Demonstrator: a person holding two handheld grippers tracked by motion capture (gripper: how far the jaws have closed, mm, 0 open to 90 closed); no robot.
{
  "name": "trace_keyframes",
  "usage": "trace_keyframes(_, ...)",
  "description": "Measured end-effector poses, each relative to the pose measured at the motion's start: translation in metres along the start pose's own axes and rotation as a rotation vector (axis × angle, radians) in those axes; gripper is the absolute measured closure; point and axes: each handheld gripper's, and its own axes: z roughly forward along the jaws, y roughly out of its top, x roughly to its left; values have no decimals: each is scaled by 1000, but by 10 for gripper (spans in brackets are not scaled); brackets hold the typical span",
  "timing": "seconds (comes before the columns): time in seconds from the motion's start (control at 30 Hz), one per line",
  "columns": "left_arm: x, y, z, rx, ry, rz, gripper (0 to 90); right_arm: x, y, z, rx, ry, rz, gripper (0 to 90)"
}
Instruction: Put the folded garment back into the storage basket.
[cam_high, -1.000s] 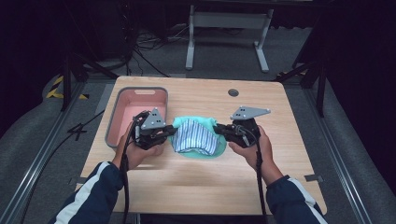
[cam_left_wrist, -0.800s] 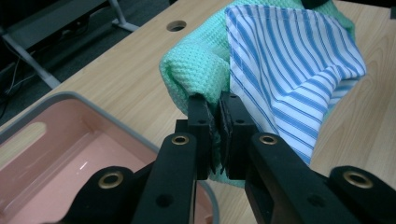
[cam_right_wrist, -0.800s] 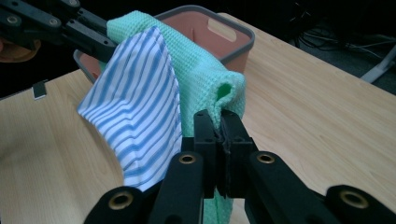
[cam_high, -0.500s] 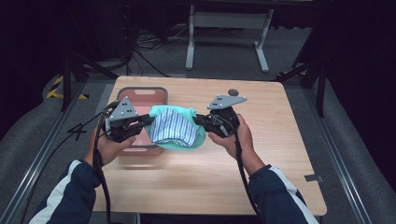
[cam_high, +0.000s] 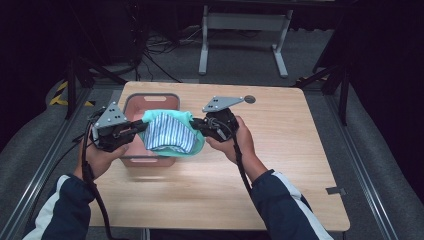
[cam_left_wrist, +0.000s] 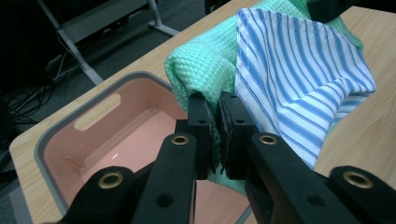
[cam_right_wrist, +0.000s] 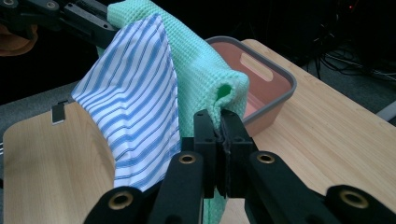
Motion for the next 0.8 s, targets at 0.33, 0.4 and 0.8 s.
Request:
trace_keyframes(0.33,14,-7,-6,10,56,-7,842,7,10,22,-8,24,-17,872)
trace_keyframes(0.4,16,-8,-6,10,60,-14,841,7,11,24,-10,26,-19,872)
trace_keyframes(0.8,36,-24,-18,9,107,-66,842,16,26,56,11,52,-20,872)
